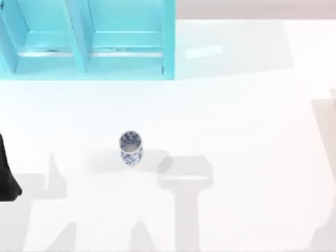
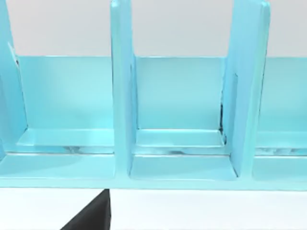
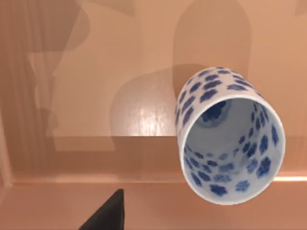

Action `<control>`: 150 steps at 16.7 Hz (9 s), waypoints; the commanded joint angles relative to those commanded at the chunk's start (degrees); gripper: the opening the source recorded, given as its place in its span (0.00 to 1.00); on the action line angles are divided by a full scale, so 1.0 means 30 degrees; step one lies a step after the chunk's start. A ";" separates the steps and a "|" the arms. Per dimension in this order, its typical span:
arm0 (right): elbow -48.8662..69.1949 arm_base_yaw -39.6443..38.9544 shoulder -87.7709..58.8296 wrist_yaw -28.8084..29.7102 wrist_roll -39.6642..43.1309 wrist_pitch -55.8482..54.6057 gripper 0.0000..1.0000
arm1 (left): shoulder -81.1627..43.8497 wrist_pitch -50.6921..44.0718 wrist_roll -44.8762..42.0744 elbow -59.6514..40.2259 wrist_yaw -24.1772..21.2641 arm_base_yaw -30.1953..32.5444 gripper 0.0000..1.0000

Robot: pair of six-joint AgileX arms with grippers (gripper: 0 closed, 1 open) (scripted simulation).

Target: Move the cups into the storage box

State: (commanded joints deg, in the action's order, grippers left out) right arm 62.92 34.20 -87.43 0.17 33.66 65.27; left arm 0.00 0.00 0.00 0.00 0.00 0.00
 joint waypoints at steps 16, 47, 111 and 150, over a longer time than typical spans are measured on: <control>0.6926 0.0128 -0.0124 0.0004 0.0119 0.6861 1.00 | 0.0000 0.0000 0.0000 0.0000 0.0000 0.0000 1.00; 2.8081 -2.8374 -1.8713 0.3060 -2.8415 0.7174 1.00 | 0.0000 0.0000 0.0000 0.0000 0.0000 0.0000 1.00; 1.5498 -2.4032 -1.1426 0.2410 -2.3954 0.1825 0.00 | 0.0000 0.0000 0.0000 0.0000 0.0000 0.0000 1.00; 0.3239 -0.2179 -0.3406 -0.1674 -0.2416 -0.3513 0.00 | 0.0000 0.0000 0.0000 0.0000 0.0000 0.0000 1.00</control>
State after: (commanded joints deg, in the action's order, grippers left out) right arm 72.64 27.66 -97.64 -4.85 26.41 54.73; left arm 0.00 0.00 0.00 0.00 0.00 0.00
